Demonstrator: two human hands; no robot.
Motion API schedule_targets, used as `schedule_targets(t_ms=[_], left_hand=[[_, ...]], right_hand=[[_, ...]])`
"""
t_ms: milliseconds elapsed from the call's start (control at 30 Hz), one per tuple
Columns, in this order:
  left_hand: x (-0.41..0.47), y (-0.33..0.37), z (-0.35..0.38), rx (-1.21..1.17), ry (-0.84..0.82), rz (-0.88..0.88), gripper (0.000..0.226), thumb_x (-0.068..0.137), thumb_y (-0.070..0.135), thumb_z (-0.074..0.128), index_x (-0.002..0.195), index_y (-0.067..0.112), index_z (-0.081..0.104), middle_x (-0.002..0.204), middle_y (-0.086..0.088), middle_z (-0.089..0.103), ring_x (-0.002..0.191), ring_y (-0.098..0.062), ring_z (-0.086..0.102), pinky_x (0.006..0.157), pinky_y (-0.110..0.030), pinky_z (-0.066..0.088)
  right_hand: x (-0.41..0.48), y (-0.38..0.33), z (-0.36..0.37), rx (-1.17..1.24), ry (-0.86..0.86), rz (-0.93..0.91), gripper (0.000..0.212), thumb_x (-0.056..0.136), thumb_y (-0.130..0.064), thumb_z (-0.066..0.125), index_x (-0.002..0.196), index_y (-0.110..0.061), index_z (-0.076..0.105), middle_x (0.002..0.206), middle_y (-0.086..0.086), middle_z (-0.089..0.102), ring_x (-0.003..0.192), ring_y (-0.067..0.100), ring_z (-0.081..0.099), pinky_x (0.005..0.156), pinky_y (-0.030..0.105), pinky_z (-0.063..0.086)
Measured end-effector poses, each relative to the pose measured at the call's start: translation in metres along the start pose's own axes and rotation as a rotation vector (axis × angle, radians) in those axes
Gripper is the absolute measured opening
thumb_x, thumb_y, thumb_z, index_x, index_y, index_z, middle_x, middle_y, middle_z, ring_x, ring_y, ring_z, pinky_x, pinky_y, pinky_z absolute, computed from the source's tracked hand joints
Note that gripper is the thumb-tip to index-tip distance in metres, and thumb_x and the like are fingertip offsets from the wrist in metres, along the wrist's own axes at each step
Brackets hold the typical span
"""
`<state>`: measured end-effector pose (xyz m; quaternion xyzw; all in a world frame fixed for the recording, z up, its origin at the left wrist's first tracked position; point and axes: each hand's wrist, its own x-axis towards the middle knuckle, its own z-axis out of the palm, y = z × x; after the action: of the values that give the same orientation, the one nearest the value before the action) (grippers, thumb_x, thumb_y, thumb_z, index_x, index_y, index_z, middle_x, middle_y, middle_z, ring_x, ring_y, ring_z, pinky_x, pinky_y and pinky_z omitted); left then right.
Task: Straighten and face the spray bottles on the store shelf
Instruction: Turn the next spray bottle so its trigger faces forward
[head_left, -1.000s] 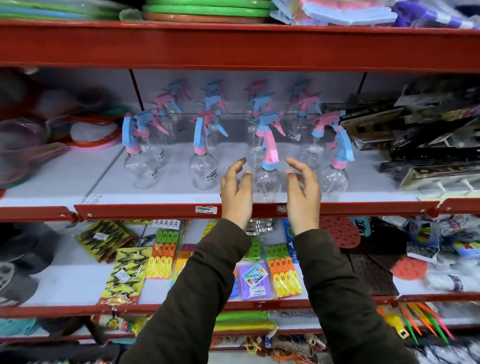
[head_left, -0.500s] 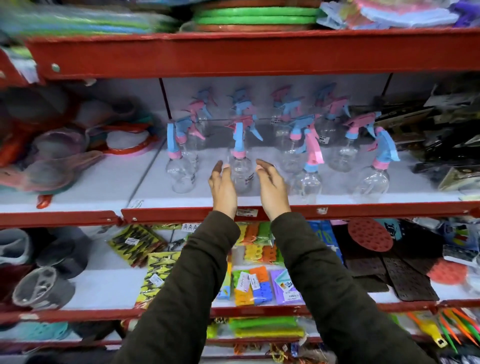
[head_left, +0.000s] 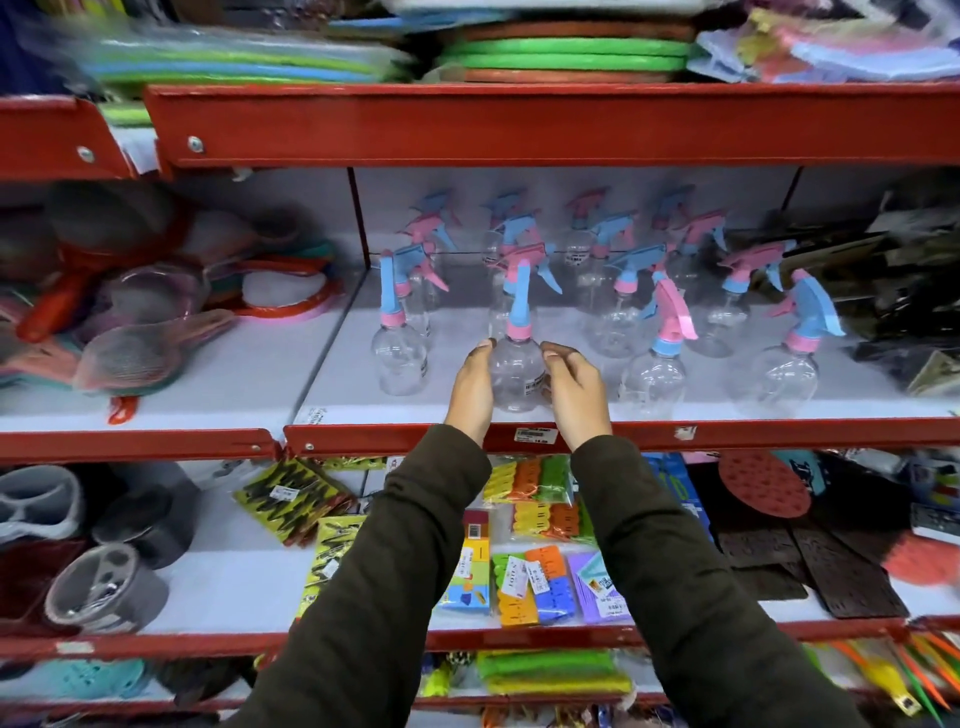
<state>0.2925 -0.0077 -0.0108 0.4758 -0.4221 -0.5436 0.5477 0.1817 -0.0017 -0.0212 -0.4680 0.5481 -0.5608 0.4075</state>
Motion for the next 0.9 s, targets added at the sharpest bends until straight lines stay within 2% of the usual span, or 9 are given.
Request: schedule_targets(t_ms=[67, 167, 400, 467, 533, 567, 667, 800, 900], left_hand=[[-0.006, -0.002, 0.0, 0.016, -0.016, -0.006, 0.029, 0.099, 0.031, 0.034, 0.096, 0.025, 0.062, 0.105, 0.003, 0.067, 0.101, -0.012, 0.061, 0.091, -0.026, 0.047], [-0.016, -0.004, 0.003, 0.035, -0.003, 0.012, 0.044, 0.1, 0.03, 0.033, 0.132, 0.007, 0.052, 0.141, -0.014, 0.053, 0.132, -0.025, 0.047, 0.117, -0.042, 0.032], [-0.032, -0.002, 0.012, 0.054, 0.058, 0.024, 0.046, 0.099, 0.032, 0.033, 0.137, 0.01, 0.047, 0.144, -0.012, 0.05, 0.135, -0.024, 0.045, 0.119, -0.043, 0.03], [-0.033, -0.003, 0.012, 0.059, 0.083, 0.05, 0.045, 0.1, 0.03, 0.034, 0.139, 0.01, 0.045, 0.146, -0.008, 0.048, 0.133, -0.019, 0.045, 0.116, -0.031, 0.031], [-0.039, -0.003, 0.011, 0.062, 0.126, 0.098, 0.044, 0.1, 0.026, 0.036, 0.141, 0.014, 0.042, 0.142, 0.001, 0.045, 0.124, -0.008, 0.043, 0.098, -0.01, 0.033], [-0.041, -0.003, 0.009, 0.057, 0.146, 0.125, 0.043, 0.1, 0.025, 0.036, 0.141, 0.016, 0.042, 0.14, 0.003, 0.045, 0.12, -0.005, 0.041, 0.092, -0.007, 0.033], [-0.049, -0.002, 0.001, 0.003, 0.2, 0.193, 0.037, 0.1, 0.023, 0.038, 0.134, 0.018, 0.051, 0.143, 0.002, 0.047, 0.125, -0.007, 0.042, 0.099, -0.019, 0.029], [-0.054, 0.001, -0.019, -0.04, 0.251, 0.253, 0.036, 0.1, 0.022, 0.038, 0.133, 0.017, 0.052, 0.145, -0.002, 0.047, 0.126, -0.009, 0.044, 0.106, -0.025, 0.03], [-0.05, 0.005, -0.041, -0.049, 0.319, 0.288, 0.037, 0.101, 0.021, 0.037, 0.134, 0.014, 0.05, 0.145, -0.006, 0.046, 0.13, -0.013, 0.044, 0.114, -0.031, 0.031]], right_hand=[[-0.004, 0.001, -0.003, -0.019, -0.001, -0.013, 0.028, 0.097, -0.026, 0.05, 0.117, -0.015, 0.066, 0.118, 0.009, 0.069, 0.115, 0.03, 0.064, 0.107, 0.05, 0.049], [-0.01, 0.004, -0.01, -0.012, 0.003, -0.02, 0.023, 0.097, -0.025, 0.051, 0.111, -0.019, 0.067, 0.111, 0.003, 0.069, 0.114, 0.028, 0.065, 0.108, 0.05, 0.048], [-0.022, 0.0, -0.017, -0.053, -0.033, -0.025, 0.033, 0.098, -0.022, 0.05, 0.127, -0.014, 0.063, 0.13, 0.01, 0.066, 0.123, 0.029, 0.06, 0.11, 0.05, 0.046], [-0.026, -0.003, -0.018, -0.033, -0.039, -0.031, 0.036, 0.099, -0.021, 0.05, 0.132, -0.013, 0.059, 0.136, 0.009, 0.062, 0.126, 0.025, 0.058, 0.112, 0.048, 0.045], [-0.033, -0.005, -0.02, -0.015, 0.004, -0.074, 0.036, 0.099, -0.02, 0.051, 0.134, -0.015, 0.057, 0.138, 0.005, 0.06, 0.124, 0.019, 0.057, 0.112, 0.045, 0.045], [-0.037, -0.006, -0.02, -0.008, 0.041, -0.108, 0.034, 0.099, -0.019, 0.051, 0.132, -0.016, 0.058, 0.136, 0.003, 0.06, 0.122, 0.016, 0.057, 0.11, 0.042, 0.047], [-0.049, -0.011, -0.019, 0.044, 0.153, -0.205, 0.027, 0.098, -0.019, 0.053, 0.123, -0.016, 0.065, 0.126, 0.006, 0.065, 0.112, 0.019, 0.061, 0.101, 0.037, 0.049], [-0.063, -0.022, -0.005, 0.148, 0.201, -0.259, 0.02, 0.097, -0.019, 0.056, 0.111, -0.018, 0.069, 0.119, 0.008, 0.069, 0.11, 0.031, 0.063, 0.098, 0.045, 0.05], [-0.072, -0.029, 0.019, 0.188, 0.136, -0.291, 0.019, 0.097, -0.02, 0.055, 0.11, -0.019, 0.069, 0.11, 0.002, 0.071, 0.097, 0.021, 0.064, 0.088, 0.037, 0.052]])
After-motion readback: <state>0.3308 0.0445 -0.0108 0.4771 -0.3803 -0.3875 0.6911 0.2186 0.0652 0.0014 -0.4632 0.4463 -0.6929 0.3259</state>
